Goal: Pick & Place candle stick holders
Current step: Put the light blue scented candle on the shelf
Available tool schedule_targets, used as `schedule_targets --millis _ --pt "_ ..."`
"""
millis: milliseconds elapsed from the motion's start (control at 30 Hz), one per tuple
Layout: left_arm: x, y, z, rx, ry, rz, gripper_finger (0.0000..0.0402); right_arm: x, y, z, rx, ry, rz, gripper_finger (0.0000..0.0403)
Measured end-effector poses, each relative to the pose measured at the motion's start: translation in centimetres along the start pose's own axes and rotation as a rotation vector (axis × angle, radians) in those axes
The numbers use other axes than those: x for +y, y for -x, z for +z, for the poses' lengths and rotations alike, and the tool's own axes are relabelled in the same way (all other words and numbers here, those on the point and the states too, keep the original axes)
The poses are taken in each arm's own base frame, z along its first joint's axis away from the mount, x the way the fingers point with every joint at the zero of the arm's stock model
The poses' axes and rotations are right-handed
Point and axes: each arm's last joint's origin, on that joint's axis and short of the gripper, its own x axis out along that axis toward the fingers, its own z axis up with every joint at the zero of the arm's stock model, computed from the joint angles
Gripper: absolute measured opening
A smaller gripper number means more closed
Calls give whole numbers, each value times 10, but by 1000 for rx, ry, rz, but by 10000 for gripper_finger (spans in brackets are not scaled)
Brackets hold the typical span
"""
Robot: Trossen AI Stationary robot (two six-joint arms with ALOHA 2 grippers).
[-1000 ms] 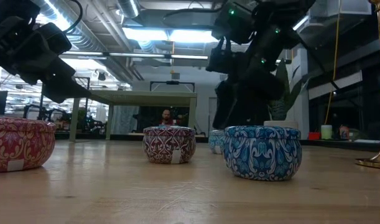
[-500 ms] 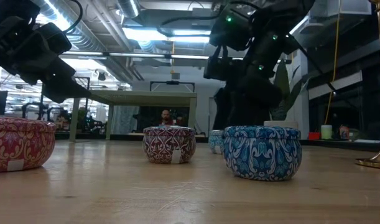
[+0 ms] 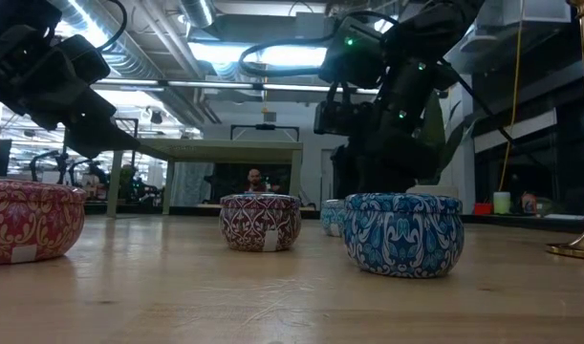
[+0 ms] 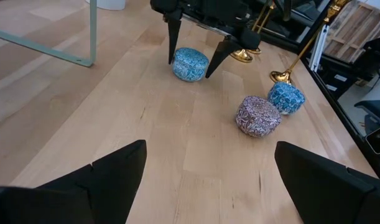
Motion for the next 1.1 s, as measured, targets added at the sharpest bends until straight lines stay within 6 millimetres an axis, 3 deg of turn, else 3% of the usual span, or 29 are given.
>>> schedule_targets --millis 133,300,467,633,900,1100 --pt "0 0 0 0 0 0 353 0 0 0 -2 -8 0 295" --pt "0 0 0 0 0 0 353 0 3 3 15 -48 27 295" --pt "0 0 0 0 0 0 354 -2 17 24 -2 -43 44 295" --pt "0 0 0 0 0 0 353 -6 43 58 -69 8 38 297" --pt "0 0 0 0 0 0 353 -15 102 115 -261 61 89 299" --pt "0 0 0 0 0 0 354 -40 141 140 -402 26 51 299"
